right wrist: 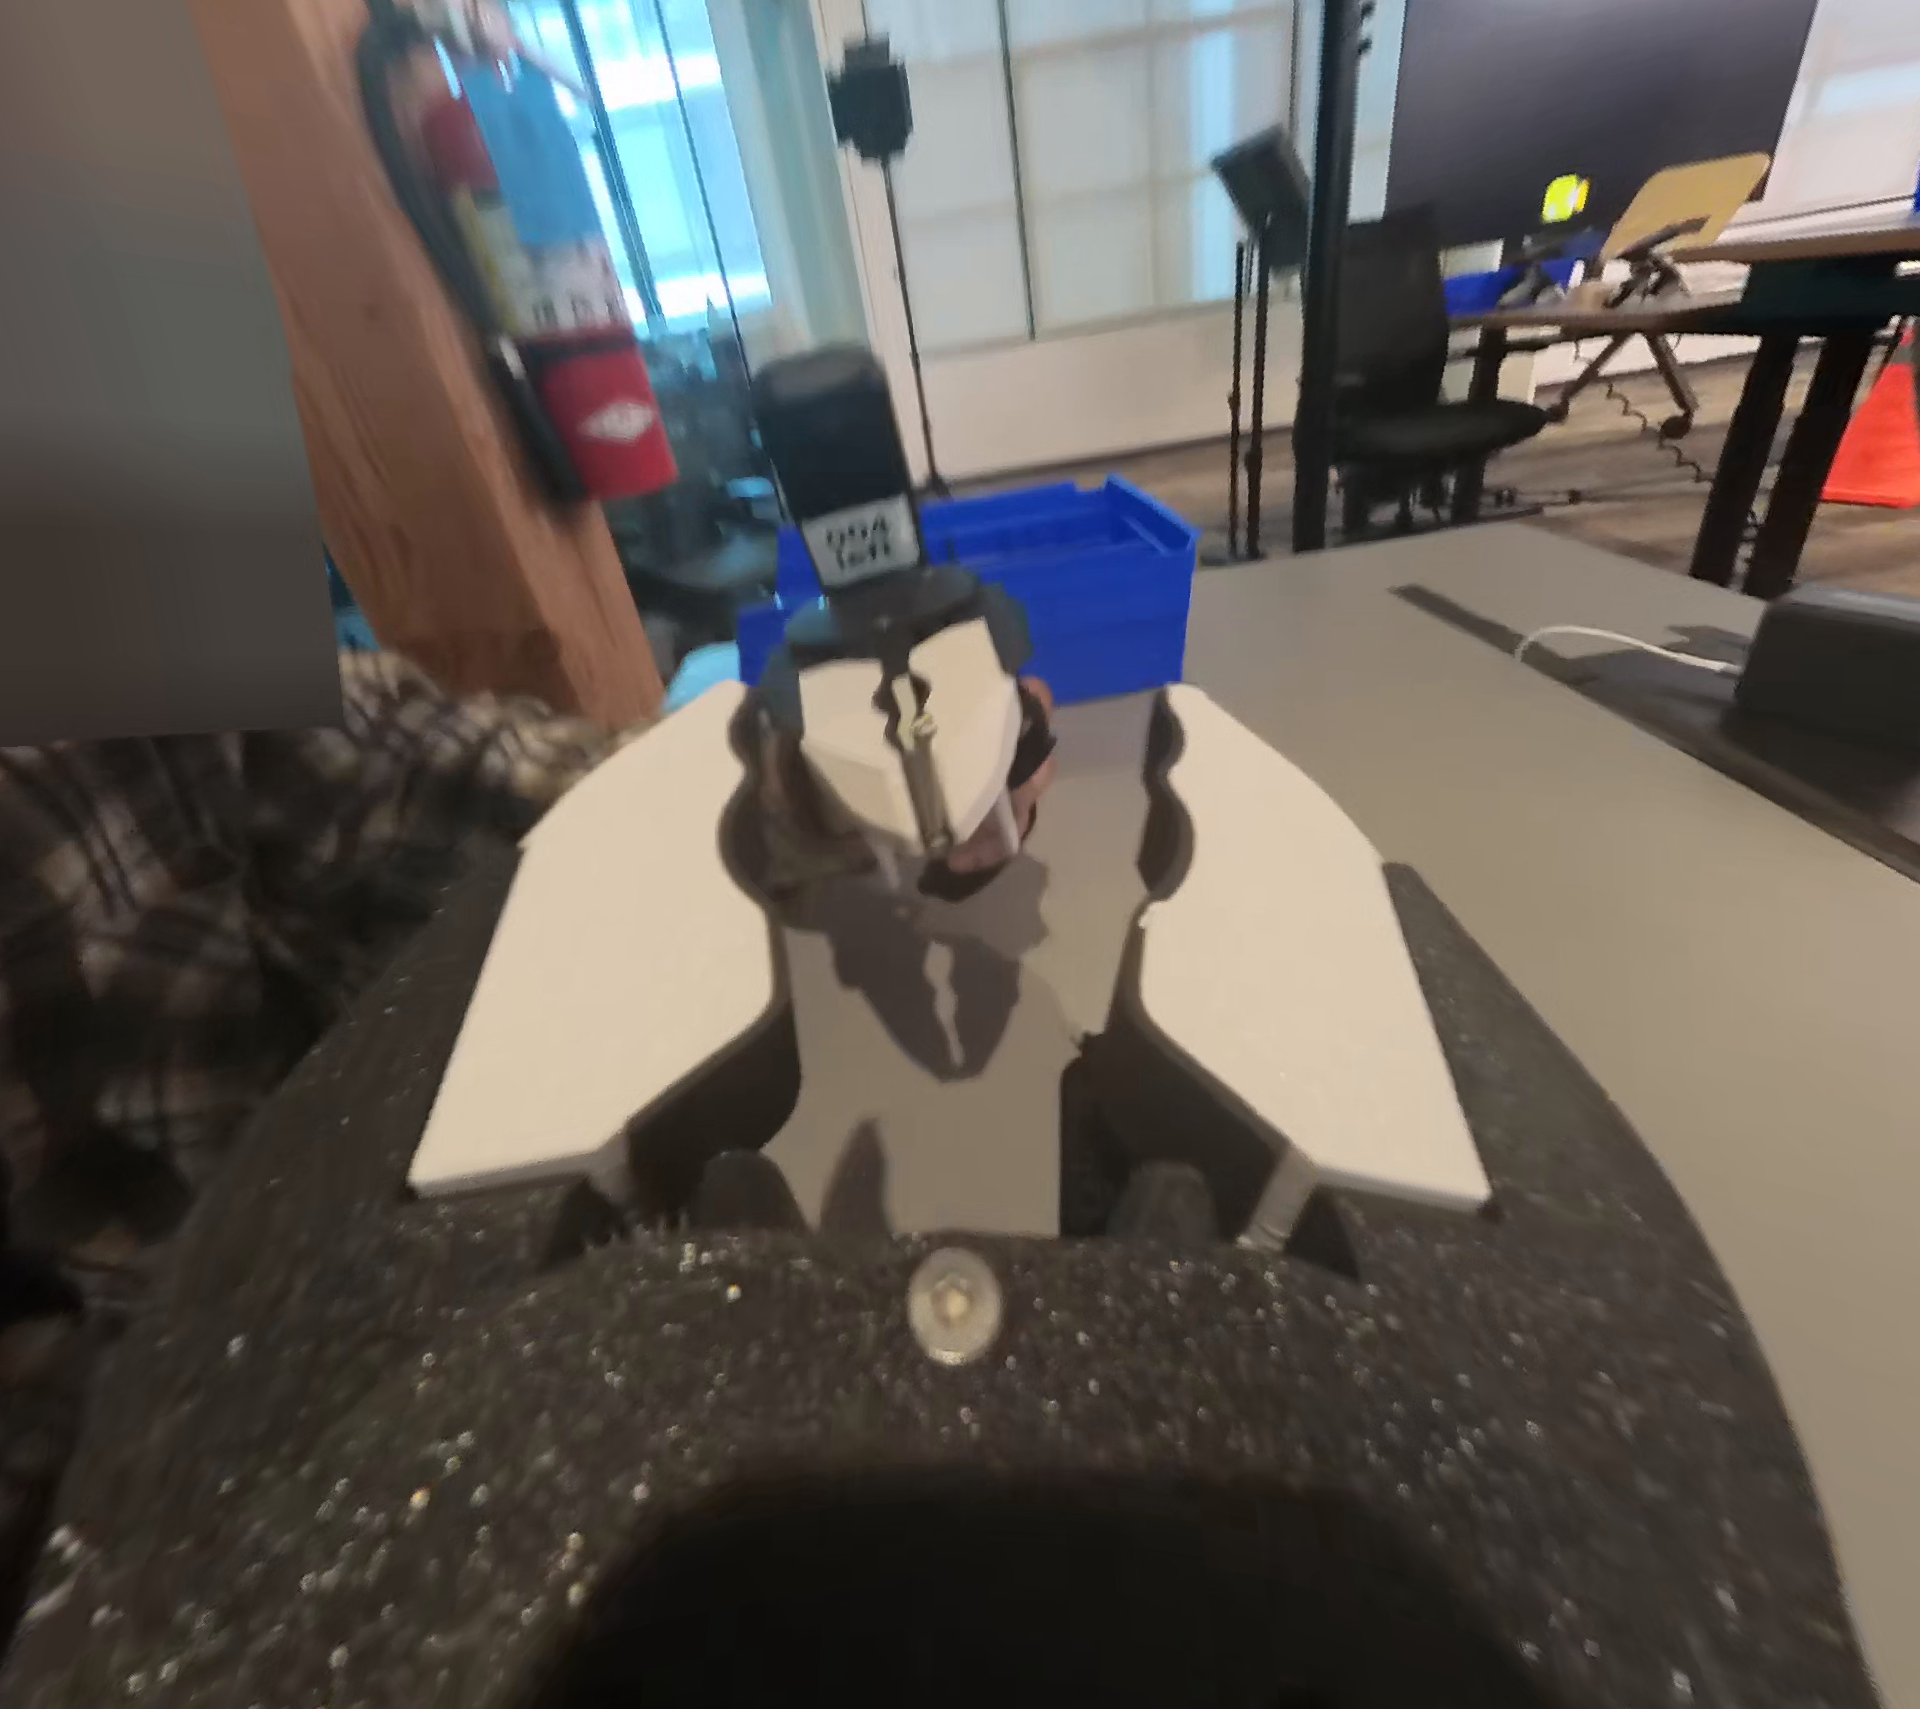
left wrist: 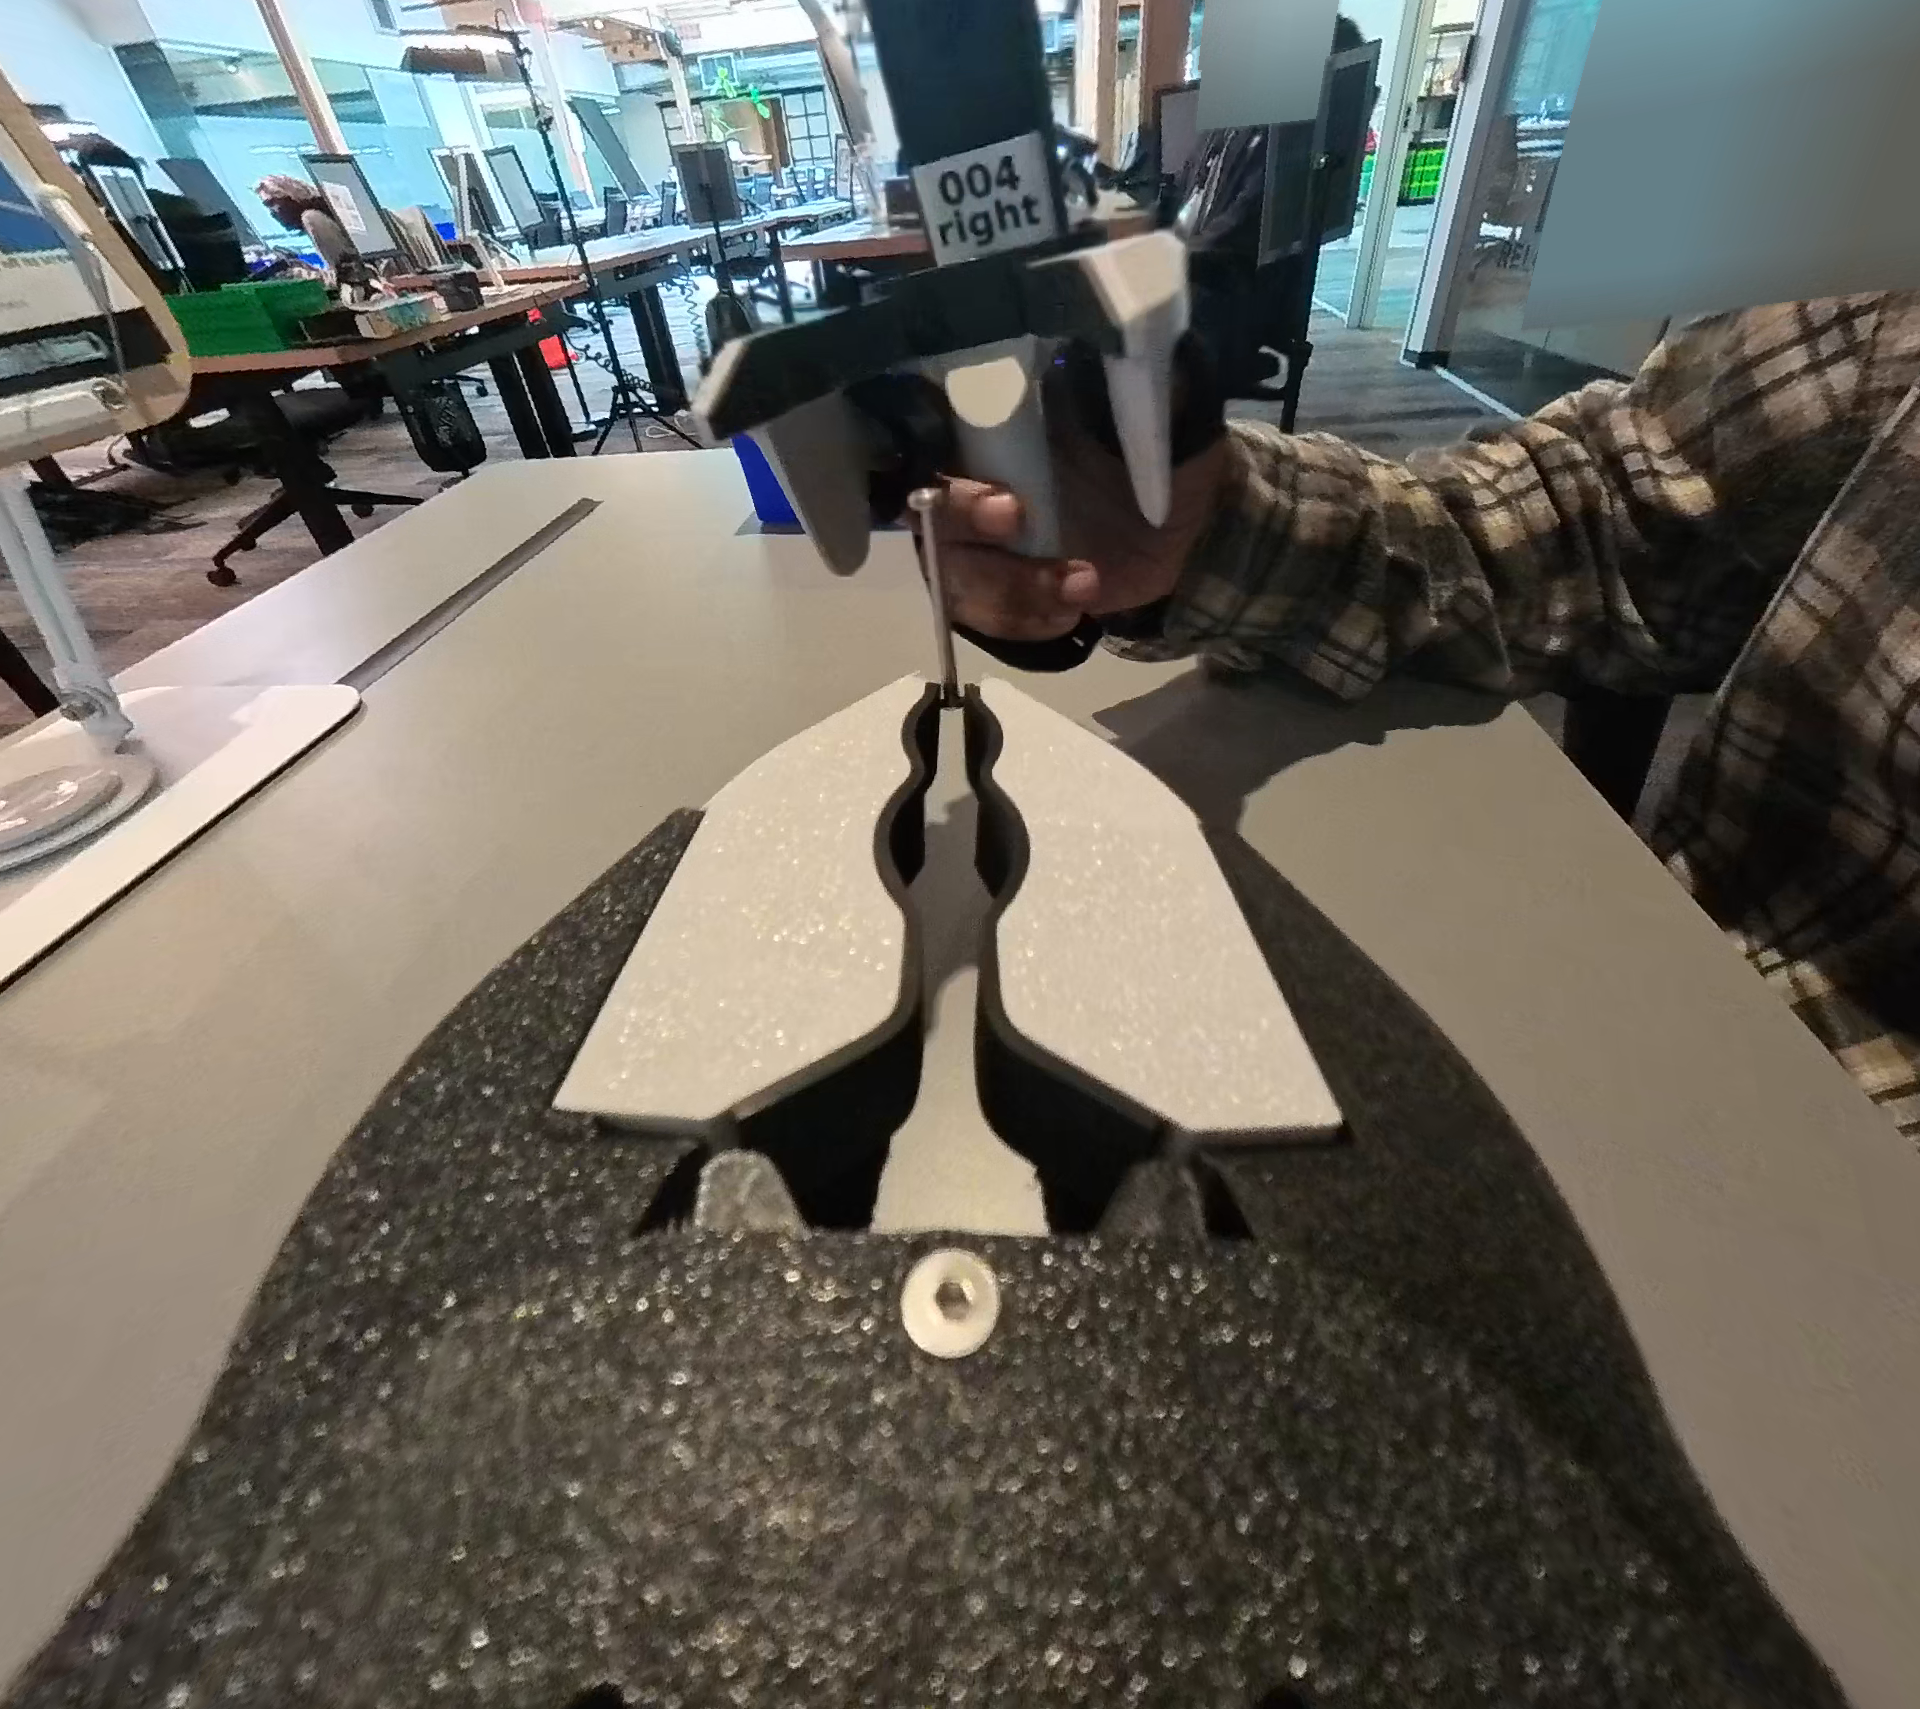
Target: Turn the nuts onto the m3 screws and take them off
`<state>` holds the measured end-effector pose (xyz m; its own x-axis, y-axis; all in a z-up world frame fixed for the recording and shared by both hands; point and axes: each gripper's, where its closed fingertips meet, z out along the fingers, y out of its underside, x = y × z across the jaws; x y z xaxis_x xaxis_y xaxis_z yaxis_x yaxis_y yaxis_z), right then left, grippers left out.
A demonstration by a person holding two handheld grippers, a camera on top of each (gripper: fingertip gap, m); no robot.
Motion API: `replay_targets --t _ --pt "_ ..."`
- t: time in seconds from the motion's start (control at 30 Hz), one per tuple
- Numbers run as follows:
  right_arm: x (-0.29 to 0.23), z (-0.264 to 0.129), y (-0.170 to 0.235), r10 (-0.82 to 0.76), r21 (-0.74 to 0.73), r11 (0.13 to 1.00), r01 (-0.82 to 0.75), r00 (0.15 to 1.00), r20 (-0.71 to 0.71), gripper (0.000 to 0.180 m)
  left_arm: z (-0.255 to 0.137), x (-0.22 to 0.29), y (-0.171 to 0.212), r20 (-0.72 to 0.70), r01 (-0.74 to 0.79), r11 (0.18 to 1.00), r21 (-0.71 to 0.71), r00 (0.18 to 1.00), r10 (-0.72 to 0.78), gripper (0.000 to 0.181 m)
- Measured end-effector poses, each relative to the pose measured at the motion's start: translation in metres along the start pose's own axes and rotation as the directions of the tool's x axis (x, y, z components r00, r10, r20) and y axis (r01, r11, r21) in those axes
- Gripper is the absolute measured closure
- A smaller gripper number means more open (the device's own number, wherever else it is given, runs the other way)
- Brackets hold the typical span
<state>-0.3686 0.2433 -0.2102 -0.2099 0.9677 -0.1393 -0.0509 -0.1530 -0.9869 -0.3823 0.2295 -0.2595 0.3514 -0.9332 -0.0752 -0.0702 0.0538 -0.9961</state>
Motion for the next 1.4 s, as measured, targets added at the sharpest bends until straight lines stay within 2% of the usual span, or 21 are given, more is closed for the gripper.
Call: replay_targets --t 0.23,0.53,1.4 --pt "-0.013 0.017 0.019 -0.082 -0.091 0.992 0.083 0.997 0.011 0.095 0.001 -0.003 0.005 0.006 0.021 1.0 -0.01 1.0 -0.021 0.177" --pt "-0.027 0.026 0.027 -0.113 -0.137 0.983 0.12 0.992 0.057 0.09 -0.001 -0.006 0.005 0.018 0.031 0.999 -0.012 0.999 -0.03 0.177" --pt "-0.03 0.026 0.028 -0.133 -0.153 0.978 0.143 0.989 0.071 0.094 -0.004 -0.013 0.005 0.05 0.045 0.999 -0.013 0.998 -0.044 0.177"
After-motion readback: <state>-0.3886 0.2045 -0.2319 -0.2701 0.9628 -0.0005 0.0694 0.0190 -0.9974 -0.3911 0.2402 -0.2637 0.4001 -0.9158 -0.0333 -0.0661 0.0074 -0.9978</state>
